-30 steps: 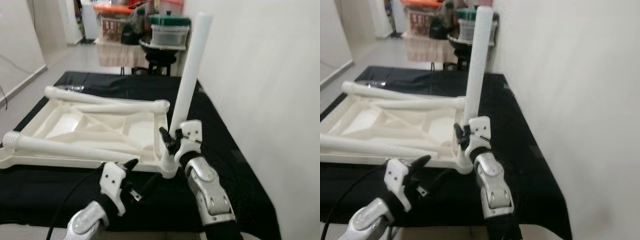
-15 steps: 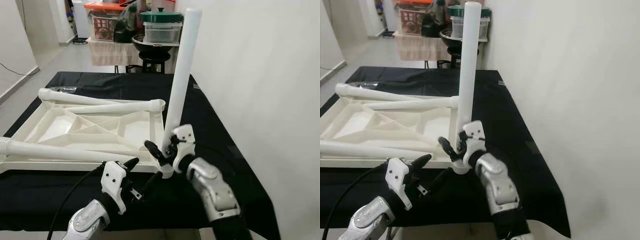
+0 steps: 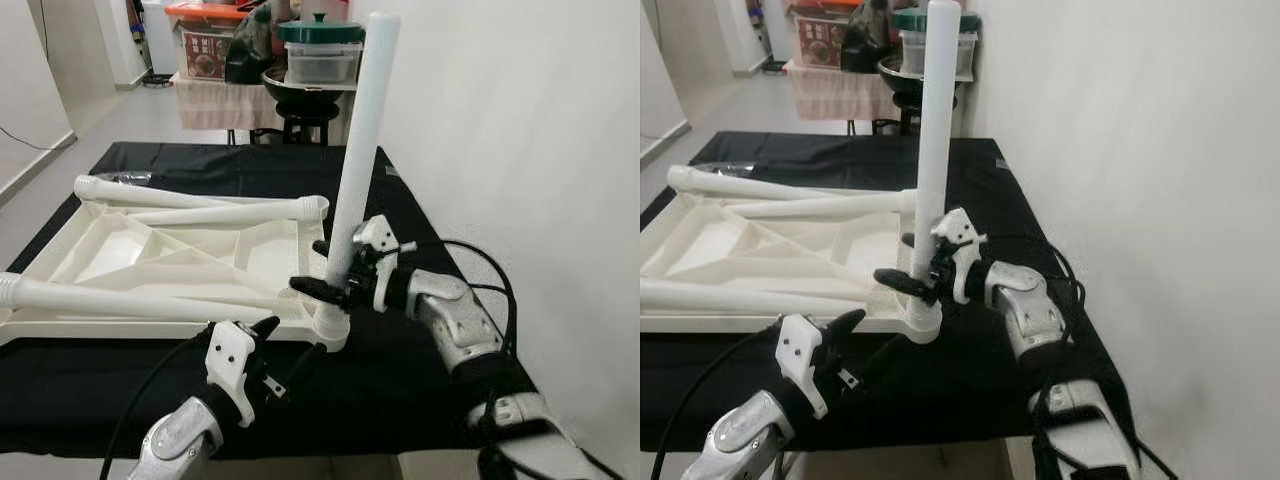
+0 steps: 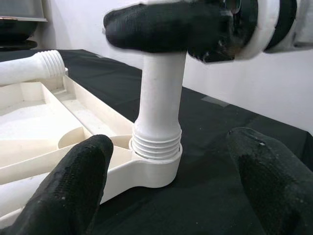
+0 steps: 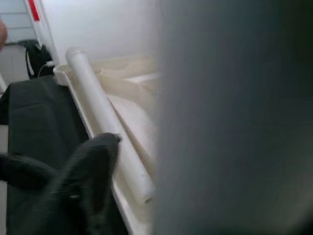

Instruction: Building children table

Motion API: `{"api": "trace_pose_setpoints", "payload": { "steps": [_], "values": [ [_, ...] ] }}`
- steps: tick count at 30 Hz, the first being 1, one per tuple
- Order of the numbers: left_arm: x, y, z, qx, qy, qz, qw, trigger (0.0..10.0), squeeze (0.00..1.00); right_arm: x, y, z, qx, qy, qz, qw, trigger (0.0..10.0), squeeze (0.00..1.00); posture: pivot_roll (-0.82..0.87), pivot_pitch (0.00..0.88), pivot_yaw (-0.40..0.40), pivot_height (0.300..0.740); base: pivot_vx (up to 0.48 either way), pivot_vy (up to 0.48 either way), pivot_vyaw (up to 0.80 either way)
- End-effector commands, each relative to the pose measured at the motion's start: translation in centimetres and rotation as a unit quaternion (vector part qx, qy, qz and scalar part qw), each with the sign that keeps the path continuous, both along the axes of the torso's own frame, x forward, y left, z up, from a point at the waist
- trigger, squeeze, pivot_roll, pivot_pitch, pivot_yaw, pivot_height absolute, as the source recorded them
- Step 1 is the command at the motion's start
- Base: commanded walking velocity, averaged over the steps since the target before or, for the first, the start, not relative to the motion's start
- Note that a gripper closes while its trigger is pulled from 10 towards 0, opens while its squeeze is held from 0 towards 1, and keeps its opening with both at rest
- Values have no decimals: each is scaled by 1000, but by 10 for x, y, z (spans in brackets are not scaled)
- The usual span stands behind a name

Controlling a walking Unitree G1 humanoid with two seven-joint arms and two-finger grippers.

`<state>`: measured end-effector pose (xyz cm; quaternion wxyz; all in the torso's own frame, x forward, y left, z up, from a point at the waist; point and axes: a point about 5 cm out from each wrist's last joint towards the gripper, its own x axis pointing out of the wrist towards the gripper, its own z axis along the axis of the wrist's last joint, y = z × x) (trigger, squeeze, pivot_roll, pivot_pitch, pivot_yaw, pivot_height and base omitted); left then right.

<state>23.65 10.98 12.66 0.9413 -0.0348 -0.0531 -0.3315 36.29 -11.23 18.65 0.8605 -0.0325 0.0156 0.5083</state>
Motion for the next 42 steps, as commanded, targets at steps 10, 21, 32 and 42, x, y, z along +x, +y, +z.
{"api": "trace_pose_setpoints", "payload": {
  "steps": [10,21,32,42],
  "values": [
    [0,-2,1,-2,-3,1,1000,10000,0,-8,-8,-8,26,-4,2,1000,0,0,9,0,-96,740,0,0,0],
    [-1,5,5,2,-7,3,1000,10000,0,-52,33,-45,-18,-41,-318,947,0,0,-41,0,-61,740,0,0,0],
    [1,5,5,2,-6,4,1000,10000,0,-52,35,-40,62,41,-307,949,10000,980,-17,0,-71,740,0,0,0],
    [2,4,3,0,-2,1,1000,10000,0,-46,39,-3,75,-13,-38,996,10000,0,-10,0,-74,740,0,0,0]
  ]
}}
